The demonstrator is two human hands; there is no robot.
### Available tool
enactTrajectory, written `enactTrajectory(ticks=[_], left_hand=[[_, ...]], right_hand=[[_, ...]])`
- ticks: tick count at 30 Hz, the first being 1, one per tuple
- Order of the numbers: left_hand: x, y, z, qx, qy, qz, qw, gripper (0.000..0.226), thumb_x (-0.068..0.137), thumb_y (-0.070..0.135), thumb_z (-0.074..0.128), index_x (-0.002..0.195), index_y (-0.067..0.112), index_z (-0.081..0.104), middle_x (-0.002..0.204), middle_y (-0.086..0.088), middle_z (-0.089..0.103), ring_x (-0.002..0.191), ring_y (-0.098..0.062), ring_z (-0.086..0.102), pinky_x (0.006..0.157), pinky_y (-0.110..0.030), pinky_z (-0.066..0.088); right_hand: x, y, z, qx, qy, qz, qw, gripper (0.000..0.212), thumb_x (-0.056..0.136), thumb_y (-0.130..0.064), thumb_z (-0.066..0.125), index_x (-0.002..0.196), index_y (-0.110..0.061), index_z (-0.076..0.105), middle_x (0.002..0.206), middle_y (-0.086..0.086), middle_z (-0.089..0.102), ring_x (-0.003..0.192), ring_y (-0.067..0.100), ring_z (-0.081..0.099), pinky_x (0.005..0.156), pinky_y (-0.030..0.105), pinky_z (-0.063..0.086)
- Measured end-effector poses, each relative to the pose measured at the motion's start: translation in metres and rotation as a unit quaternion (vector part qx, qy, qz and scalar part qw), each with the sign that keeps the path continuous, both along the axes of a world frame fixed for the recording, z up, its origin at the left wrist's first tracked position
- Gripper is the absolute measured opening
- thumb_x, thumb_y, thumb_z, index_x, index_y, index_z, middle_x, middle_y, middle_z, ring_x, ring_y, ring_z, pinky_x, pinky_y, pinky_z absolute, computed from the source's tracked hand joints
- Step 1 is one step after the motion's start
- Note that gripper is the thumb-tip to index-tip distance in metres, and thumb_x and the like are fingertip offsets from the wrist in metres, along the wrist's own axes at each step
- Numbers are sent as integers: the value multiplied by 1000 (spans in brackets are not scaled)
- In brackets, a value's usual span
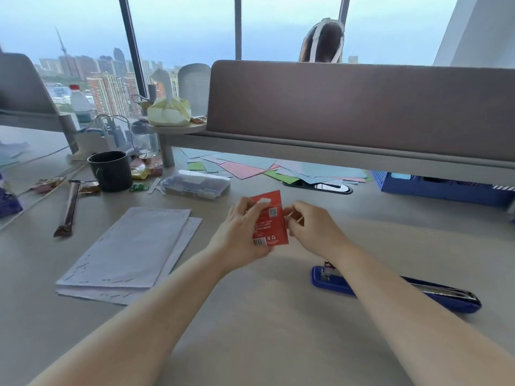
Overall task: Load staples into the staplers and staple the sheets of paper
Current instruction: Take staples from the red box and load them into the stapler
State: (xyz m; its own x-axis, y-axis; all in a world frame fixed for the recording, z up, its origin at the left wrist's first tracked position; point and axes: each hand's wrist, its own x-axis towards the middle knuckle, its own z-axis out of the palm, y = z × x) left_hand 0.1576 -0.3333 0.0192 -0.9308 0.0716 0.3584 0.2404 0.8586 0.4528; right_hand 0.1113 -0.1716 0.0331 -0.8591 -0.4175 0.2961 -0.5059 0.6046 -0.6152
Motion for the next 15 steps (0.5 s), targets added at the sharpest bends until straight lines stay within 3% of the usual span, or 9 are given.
enactTrajectory(ticks=[3,8,11,15], left_hand=[[-2,19,-2,42,42,30,998,79,69,27,73,136,22,32,134,-2,32,123,-19,35,99,-36,44],[3,45,-13,76,69,33,994,78,72,24,71,138,17,29,138,-3,31,126,-18,30,101,-32,41],[9,49,-20,55,63,20,996,80,77,26,68,142,19,22,142,-2,28,128,-18,27,102,-32,39],[11,49,-15,59,82,37,994,83,73,37,72,141,18,28,137,-4,33,127,-21,29,100,-38,42]], right_hand=[[8,8,5,-54,-30,3,998,11,94,-23,45,97,-18,55,87,0,62,71,9,60,62,18,47],[23,25,1,-57,-12,-7,998,11,92,-29,50,99,-22,54,83,-7,61,68,3,60,57,10,47],[32,28,-6,-83,14,-28,996,7,89,-31,54,93,-25,54,78,-8,63,66,5,62,60,14,50],[38,25,-7,-80,66,-54,993,20,89,-31,56,98,-14,63,86,2,70,77,14,66,72,27,57]])
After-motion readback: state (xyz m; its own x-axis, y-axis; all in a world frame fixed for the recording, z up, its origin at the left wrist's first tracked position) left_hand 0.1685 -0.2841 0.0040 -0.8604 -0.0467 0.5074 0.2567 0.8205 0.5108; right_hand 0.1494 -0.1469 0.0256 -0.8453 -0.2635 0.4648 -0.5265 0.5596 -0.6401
